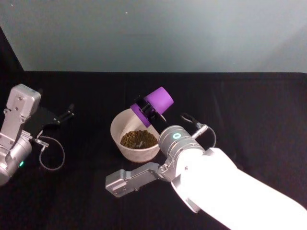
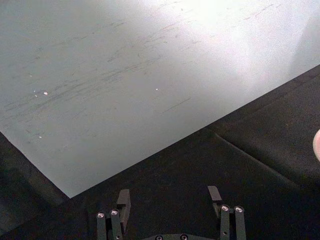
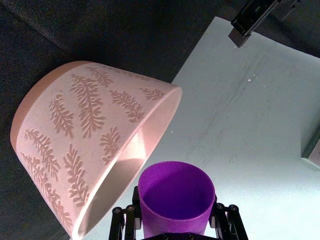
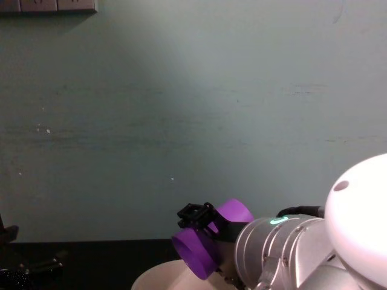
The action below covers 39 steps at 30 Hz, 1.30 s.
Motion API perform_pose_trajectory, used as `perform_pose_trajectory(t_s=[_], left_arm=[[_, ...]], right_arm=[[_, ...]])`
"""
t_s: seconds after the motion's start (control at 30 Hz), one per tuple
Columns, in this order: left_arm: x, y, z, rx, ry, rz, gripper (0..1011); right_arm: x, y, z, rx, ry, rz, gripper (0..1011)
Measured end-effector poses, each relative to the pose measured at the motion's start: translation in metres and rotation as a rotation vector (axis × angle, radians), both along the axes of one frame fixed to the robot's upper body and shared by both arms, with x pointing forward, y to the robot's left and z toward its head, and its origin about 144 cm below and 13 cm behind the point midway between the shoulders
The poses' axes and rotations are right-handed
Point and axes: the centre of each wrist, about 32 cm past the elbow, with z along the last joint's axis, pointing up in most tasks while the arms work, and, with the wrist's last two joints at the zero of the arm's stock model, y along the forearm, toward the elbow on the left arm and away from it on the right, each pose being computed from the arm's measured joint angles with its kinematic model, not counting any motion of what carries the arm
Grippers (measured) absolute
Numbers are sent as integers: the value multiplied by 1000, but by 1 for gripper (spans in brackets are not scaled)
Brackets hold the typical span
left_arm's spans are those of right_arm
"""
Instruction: Pick up the cup and pour the mung beans from the cup into the bowl.
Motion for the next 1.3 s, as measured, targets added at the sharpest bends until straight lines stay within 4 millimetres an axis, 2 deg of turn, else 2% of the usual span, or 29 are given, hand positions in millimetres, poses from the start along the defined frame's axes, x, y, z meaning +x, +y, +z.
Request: perform_pose_trajectory(t_s=[0.23, 0.4, 0.77, 1.0, 1.3], left_arm=[[0, 0, 0, 0, 0, 0, 1000], [0, 0, 0, 0, 0, 0, 1000], [0, 0, 0, 0, 0, 0, 1000], [0, 0, 0, 0, 0, 0, 1000], [0, 0, 0, 0, 0, 0, 1000]], right_arm=[[-1, 1, 2, 3, -7, 0, 731], [0, -8, 8, 120, 12, 3, 731], [10, -55, 20, 564, 104, -51, 731], [19, -94, 15, 943, 201, -45, 730], [28, -128, 2, 1288, 310, -85, 731]])
